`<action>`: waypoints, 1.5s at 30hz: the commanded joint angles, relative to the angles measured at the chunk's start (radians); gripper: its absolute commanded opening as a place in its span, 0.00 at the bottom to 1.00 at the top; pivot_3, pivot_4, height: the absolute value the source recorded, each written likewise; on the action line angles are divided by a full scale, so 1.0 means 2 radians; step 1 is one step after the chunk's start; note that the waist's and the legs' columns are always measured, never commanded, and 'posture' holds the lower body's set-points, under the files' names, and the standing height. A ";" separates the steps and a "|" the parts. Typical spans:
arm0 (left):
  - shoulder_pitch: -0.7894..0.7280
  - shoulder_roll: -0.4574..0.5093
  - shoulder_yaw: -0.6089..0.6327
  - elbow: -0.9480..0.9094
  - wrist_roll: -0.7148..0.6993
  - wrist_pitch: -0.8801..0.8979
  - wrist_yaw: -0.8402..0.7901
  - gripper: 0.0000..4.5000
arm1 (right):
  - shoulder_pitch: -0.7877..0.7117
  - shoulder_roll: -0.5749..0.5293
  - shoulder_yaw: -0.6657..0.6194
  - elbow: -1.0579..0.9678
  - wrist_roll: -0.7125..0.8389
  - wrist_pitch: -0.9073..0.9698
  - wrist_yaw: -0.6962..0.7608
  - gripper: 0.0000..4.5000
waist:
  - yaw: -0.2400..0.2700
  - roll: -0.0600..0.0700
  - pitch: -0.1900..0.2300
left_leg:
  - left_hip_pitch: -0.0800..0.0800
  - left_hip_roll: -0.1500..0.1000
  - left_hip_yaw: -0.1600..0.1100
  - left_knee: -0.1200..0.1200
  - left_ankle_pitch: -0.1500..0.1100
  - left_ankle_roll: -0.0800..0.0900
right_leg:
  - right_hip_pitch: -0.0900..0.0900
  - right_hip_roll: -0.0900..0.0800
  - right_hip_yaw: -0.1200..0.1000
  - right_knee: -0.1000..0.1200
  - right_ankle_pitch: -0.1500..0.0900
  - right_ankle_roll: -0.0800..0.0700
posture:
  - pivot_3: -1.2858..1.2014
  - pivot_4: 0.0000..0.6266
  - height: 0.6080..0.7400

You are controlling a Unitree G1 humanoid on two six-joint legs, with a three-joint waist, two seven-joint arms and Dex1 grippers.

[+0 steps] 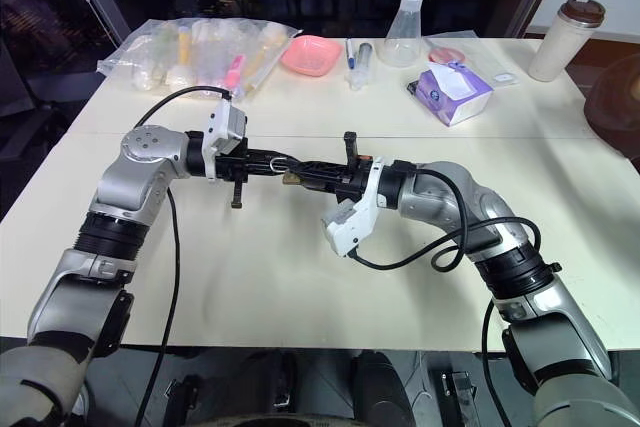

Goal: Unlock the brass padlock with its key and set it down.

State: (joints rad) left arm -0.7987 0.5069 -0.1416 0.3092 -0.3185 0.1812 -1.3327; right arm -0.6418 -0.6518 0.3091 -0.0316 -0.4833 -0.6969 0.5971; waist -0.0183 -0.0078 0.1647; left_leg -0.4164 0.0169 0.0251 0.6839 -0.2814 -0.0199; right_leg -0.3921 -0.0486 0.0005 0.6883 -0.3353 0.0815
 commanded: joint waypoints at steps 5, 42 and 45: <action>0.020 0.040 0.009 -0.007 0.019 -0.031 -0.010 0.00 | 0.017 0.002 -0.007 0.001 0.023 0.013 0.004 0.00 | 0.000 0.000 0.000 | 0.000 0.000 0.000 0.000 0.000 0.000 | 0.000 0.000 0.000 0.000 0.000 0.000 | 0.52 0.24 1.00; 0.078 0.106 0.033 -0.098 -0.015 0.049 -0.015 0.00 | 0.075 -0.063 0.047 0.116 -0.046 -0.075 -0.077 0.99 | 0.003 0.000 0.000 | 0.003 0.000 0.001 -0.001 0.000 0.001 | 0.002 0.000 0.001 0.000 0.000 0.000 | 0.52 0.24 1.00; 0.088 0.121 0.031 -0.105 -0.007 0.045 -0.021 0.00 | 0.099 -0.095 0.025 0.037 0.024 -0.025 -0.020 0.99 | 0.002 0.000 0.000 | 0.003 0.000 0.001 -0.001 -0.001 0.001 | 0.003 0.000 0.001 0.000 0.000 0.000 | 0.52 0.24 1.00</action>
State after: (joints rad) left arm -0.6246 0.7318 -0.0933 0.1315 -0.3263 0.2756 -1.3642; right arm -0.4468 -0.8219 0.3994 0.1391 -0.5281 -0.7930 0.4973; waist -0.0141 -0.0080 0.1644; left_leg -0.4105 0.0170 0.0267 0.6829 -0.2849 -0.0138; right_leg -0.3869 -0.0491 0.0027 0.6885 -0.3354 0.0815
